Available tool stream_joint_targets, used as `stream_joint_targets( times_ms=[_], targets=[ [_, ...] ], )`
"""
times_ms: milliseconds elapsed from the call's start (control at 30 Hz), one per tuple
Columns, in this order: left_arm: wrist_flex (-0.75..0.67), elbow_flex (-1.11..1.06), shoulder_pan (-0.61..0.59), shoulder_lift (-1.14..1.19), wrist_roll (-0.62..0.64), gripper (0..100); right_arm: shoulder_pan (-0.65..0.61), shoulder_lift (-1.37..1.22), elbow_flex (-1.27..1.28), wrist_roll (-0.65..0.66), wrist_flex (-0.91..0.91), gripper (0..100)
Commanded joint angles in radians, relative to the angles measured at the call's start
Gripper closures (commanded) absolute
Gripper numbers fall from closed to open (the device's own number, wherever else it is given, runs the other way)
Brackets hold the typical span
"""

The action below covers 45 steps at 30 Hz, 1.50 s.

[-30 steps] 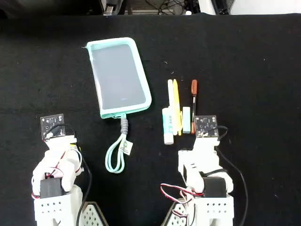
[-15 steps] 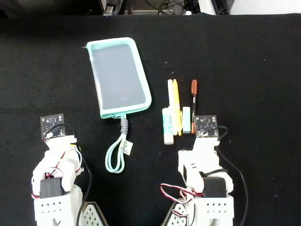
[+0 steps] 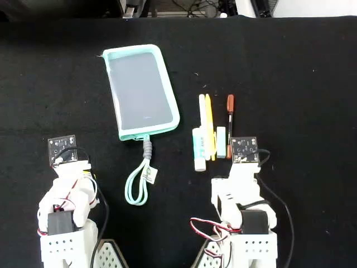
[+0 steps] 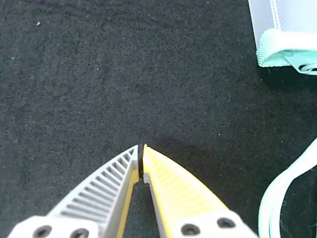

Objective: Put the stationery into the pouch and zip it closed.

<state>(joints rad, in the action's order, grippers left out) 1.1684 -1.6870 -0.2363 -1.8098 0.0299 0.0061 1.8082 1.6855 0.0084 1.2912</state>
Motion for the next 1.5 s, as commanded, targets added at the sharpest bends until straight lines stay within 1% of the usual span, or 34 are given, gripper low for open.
stream_joint_targets(
  times_ms=[0, 1233, 1333, 1400, 1467],
  targets=[
    [0.002, -0.013, 0.007, -0.006, 0.011, 97, -0.005, 0.067, -0.001, -0.011, 0.005, 98.3],
    [0.002, -0.013, 0.007, -0.006, 0.011, 97, -0.012, 0.067, -0.001, -0.015, 0.005, 98.3],
    [0.002, -0.013, 0.007, -0.006, 0.011, 97, -0.077, 0.067, -0.001, -0.017, 0.005, 98.3],
    [0.002, -0.013, 0.007, -0.006, 0.011, 97, -0.178, 0.067, -0.001, -0.017, 0.005, 98.3],
    [0.002, -0.013, 0.007, -0.006, 0.011, 97, -0.318, 0.067, -0.001, -0.017, 0.005, 98.3]
  ],
)
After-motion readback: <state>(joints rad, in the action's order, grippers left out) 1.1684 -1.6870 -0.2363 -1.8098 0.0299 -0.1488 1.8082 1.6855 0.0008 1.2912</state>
